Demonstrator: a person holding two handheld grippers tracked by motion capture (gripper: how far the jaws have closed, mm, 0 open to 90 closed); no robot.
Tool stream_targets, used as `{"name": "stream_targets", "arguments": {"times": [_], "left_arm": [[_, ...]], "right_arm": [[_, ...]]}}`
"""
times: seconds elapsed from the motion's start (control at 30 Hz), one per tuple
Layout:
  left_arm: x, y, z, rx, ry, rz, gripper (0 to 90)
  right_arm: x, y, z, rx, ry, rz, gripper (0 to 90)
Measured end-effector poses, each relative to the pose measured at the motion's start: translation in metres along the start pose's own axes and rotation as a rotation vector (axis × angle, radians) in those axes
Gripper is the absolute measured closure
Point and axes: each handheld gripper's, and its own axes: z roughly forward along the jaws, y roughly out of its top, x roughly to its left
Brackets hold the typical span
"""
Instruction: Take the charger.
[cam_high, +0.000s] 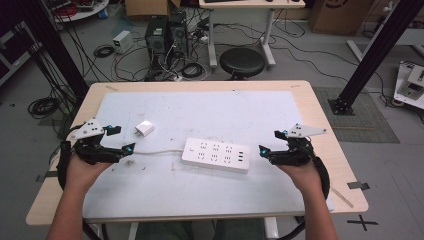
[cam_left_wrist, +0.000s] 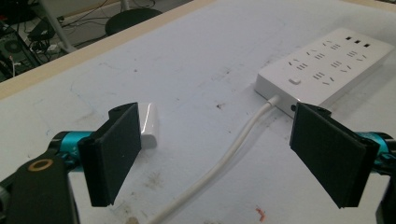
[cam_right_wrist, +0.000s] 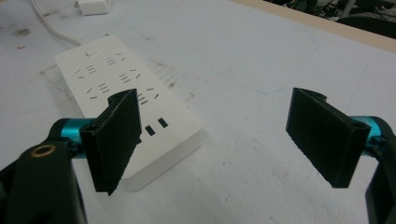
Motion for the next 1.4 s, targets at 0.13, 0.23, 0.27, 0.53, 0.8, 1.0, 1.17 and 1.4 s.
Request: {"name": "stream_targets", "arguments": {"times": [0.13, 0.23, 0.27, 0.53, 0.8, 1.0, 1.17, 1.4], "left_arm": [[0.0, 0.0, 0.003, 0.002, 0.002, -0.009, 16.7], [-0.001, 0.001, 0.004, 0.002, 0.009, -0.007, 16.7], [0.0, 0.001, 0.004, 0.006, 0.01, 0.004, 16.7], [0.006, 0.005, 0.013, -0.009, 0.027, -0.028, 16.7], [0.004, 0.008, 0.013, -0.006, 0.03, -0.021, 16.7], [0.007, 0.008, 0.015, -0.003, 0.046, -0.042, 16.7], [0.023, 0.013, 0.032, 0.046, 0.081, -0.078, 16.7], [0.042, 0.015, 0.055, 0.048, 0.106, -0.088, 16.8]], "right_arm": [[-0.001, 0.003, -0.002, 0.006, -0.005, 0.004, 18.5], [-0.003, 0.003, -0.004, 0.005, -0.008, 0.004, 18.5], [-0.003, 0.001, -0.006, 0.003, -0.012, 0.012, 18.5], [-0.002, -0.01, -0.011, 0.007, -0.015, 0.03, 18.5], [-0.003, -0.008, -0.01, -0.001, -0.014, 0.018, 18.5], [0.002, -0.005, -0.009, 0.004, -0.007, 0.013, 18.5], [0.004, -0.002, -0.009, 0.006, -0.011, 0.013, 18.5], [0.005, 0.0, -0.008, 0.005, -0.008, -0.005, 18.5]]}}
